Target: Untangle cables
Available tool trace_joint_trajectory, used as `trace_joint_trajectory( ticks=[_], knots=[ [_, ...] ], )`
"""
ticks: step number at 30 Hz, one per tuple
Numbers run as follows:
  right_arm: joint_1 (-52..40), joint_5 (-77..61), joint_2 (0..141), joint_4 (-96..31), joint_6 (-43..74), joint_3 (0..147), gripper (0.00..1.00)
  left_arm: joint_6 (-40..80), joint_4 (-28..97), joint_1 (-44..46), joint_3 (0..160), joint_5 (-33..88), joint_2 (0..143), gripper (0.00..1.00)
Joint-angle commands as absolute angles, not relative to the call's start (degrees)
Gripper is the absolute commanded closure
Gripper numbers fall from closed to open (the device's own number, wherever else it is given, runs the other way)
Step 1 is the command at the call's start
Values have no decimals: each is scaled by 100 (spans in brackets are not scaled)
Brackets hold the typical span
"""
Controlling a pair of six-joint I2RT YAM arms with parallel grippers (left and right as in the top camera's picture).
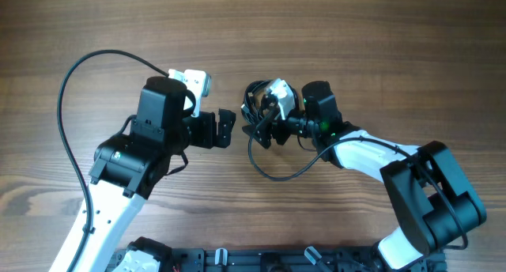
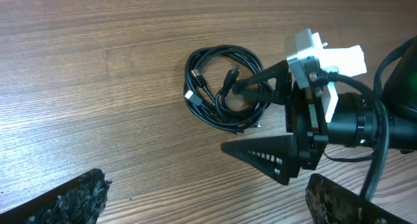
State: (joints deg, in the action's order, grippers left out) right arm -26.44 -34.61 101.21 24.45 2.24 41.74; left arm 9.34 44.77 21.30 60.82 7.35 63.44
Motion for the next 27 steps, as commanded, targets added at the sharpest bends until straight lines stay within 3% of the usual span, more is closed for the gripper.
trace_joint_trajectory(
  ticks=[1,8,23,25,27],
  knots=[
    [-2661,-2593,10062,2362,473,4163,0,989,4466,2150,6184,808,6357,0],
    [-2648,-871,9839,1743,419,4163,0,987,4466,2150,6184,808,6357,0],
    [-2648,740,9769,1170,301,4163,2,985,4458,2147,6184,803,6477,0],
    [-2644,768,9769,1184,429,4163,10,985,4451,2147,6184,803,6532,0],
    [-2646,707,9771,1194,464,4163,35,985,4436,2150,6184,803,6593,0]
  ],
)
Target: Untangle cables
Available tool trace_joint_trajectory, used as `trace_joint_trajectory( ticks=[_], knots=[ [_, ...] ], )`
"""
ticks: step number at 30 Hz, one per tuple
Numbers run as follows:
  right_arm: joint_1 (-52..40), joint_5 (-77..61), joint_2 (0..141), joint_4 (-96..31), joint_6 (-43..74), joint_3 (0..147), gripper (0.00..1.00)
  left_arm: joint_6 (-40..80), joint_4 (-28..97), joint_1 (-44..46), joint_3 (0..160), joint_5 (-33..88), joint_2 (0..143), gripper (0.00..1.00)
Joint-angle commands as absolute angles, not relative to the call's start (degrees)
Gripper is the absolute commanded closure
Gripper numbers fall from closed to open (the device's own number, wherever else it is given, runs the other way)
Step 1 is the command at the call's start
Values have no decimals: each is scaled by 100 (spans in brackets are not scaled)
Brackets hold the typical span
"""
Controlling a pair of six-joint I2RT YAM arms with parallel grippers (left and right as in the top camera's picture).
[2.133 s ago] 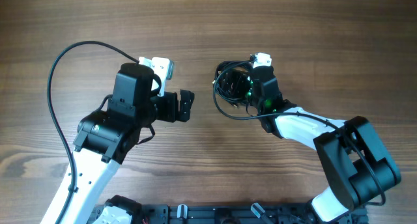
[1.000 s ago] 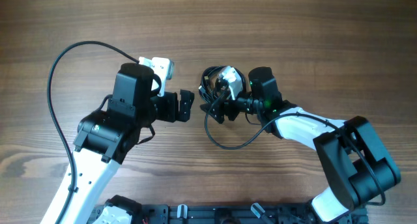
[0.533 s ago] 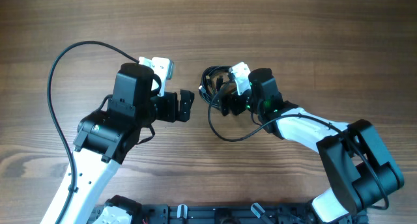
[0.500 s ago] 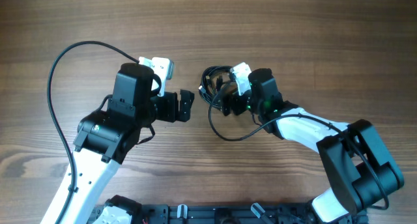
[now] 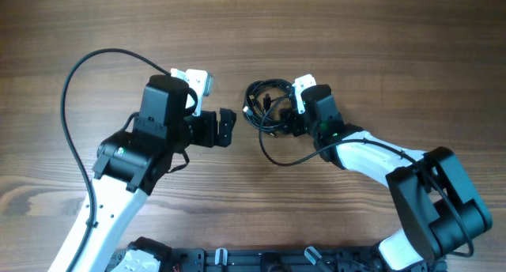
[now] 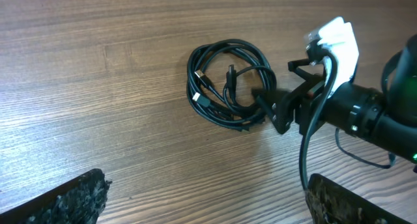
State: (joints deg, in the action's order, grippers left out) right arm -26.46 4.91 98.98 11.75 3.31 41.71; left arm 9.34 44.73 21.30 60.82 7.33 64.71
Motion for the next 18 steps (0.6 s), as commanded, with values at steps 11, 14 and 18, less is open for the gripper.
trace_joint_trajectory(
  ticks=[11,14,18],
  knots=[
    [-2644,117,9852,1343,447,4163,54,987,4440,2150,6184,805,6687,0],
    [-2644,119,10001,1481,469,4163,49,987,4440,2150,6184,805,6687,0],
    [-2639,165,10158,1680,617,4163,48,987,4440,2150,6184,805,6687,0]
  ],
)
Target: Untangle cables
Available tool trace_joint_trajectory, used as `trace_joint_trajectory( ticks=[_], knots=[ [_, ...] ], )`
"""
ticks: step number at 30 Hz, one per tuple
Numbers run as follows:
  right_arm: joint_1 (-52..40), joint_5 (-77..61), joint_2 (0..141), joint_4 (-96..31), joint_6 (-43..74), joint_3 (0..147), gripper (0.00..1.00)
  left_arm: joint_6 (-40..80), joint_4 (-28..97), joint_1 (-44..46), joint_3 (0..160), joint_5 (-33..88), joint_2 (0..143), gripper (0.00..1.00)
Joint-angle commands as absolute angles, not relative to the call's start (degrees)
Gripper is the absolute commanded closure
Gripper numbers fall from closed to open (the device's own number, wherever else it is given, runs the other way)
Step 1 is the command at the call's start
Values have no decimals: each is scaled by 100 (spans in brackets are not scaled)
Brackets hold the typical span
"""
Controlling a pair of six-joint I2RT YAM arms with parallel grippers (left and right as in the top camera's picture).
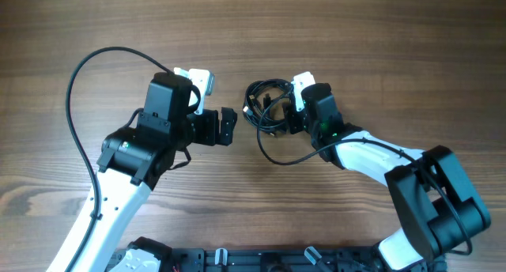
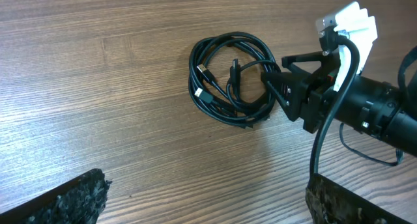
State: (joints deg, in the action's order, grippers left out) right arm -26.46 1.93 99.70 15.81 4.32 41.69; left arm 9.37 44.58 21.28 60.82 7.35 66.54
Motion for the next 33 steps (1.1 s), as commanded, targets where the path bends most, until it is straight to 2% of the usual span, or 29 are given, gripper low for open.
trace_joint_trajectory(
  ticks=[1,6,9,13,15,17,24,33],
  knots=[
    [-2626,163,10197,1715,620,4163,48,989,4440,2150,6184,808,6687,0],
    [-2488,163,10451,1844,777,4163,52,989,4440,2150,6184,805,6687,0],
    [-2368,69,10508,1896,980,4163,64,987,4440,2150,6184,805,6687,0],
    [-2316,-150,10508,1909,1063,4163,72,987,4440,2150,6184,805,6687,0],
    [-2316,-281,10508,1909,1063,4163,79,987,4440,2150,6184,805,6687,0],
    [-2316,-316,10508,1909,1070,4163,96,987,4440,2150,6184,805,6687,0],
    [-2316,-484,10326,1828,1068,4163,96,987,4440,2147,6184,805,6687,0],
    [-2318,-366,8825,1026,722,4163,96,985,4438,2150,6184,803,6687,0]
  ],
)
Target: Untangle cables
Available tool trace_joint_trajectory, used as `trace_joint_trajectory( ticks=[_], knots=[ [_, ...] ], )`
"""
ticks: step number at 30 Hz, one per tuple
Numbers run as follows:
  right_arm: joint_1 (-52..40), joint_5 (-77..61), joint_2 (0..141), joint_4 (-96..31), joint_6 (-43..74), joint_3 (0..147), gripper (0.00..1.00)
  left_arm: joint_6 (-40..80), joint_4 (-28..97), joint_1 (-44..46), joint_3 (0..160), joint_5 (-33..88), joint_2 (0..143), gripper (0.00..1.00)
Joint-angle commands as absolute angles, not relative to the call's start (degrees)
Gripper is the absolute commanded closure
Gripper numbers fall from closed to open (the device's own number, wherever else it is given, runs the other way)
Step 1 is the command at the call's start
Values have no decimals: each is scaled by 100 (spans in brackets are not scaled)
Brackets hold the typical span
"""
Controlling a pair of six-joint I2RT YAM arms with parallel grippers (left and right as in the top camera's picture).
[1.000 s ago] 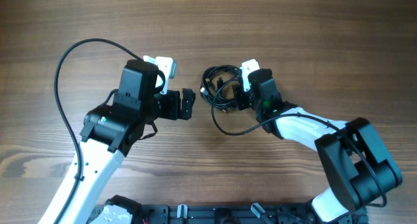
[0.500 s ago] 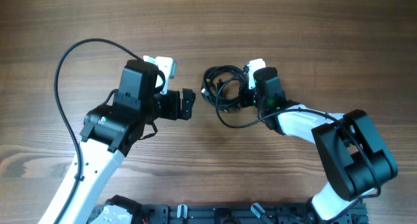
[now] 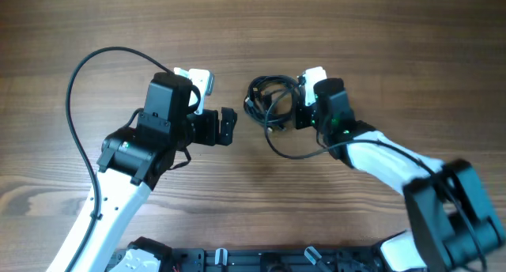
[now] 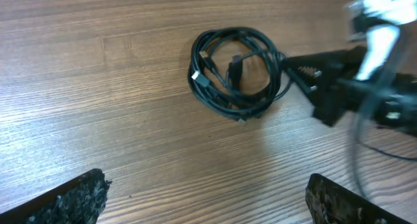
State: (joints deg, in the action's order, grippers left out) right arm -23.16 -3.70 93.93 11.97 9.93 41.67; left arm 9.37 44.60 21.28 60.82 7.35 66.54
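Note:
A black cable coil [image 3: 267, 100] lies on the wooden table between the two arms; in the left wrist view the cable coil [image 4: 234, 73] shows a few plug ends inside its loops. My right gripper [image 3: 297, 112] is at the coil's right edge, its fingers closed together on the outer strands, blurred in the left wrist view as the right gripper [image 4: 290, 60]. To the left of the coil and apart from it, my left gripper [image 3: 227, 127] stands open and empty; its dark fingertips [image 4: 71, 199] frame the bottom corners of the view.
Wooden tabletop [image 3: 379, 35] all round. The left arm's own black cable [image 3: 75, 82] arcs out to the left. Another thin black loop [image 3: 288, 151] hangs under the right wrist. A black rail [image 3: 253, 260] runs along the near edge.
My right gripper has shifted a little to the right, and the coil's right side has stretched with it. The left arm and its open gripper have stayed put.
At first my right gripper was wide open beside the coil's right side. Then its fingers were closed together at the coil's right edge, and they stayed there. Now it sits slightly further right with the strands. The left gripper stayed open throughout, shifting only slightly.

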Motion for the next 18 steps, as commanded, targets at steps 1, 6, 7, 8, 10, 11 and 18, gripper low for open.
trace_joint_trajectory(
  ticks=[1,6,7,8,10,11,18],
  knots=[
    [-2318,-281,8661,904,720,4163,96,987,4438,2147,6184,803,6687,0],
    [-2318,-3,7767,215,316,4163,96,985,4438,2147,6184,803,6687,0],
    [-2322,23,7618,86,224,4165,96,985,4438,2147,6184,803,6687,0],
    [-2329,40,7450,-93,36,4165,96,985,4438,2147,6184,803,6687,0],
    [-2329,67,7225,-469,-311,4174,96,985,4438,2147,6184,803,6687,0],
    [-2329,156,7137,-709,-471,4185,96,985,4438,2147,6184,803,6687,0],
    [-2329,1011,7070,-2344,-1236,4316,96,941,4386,2147,6184,801,6687,0]
  ],
)
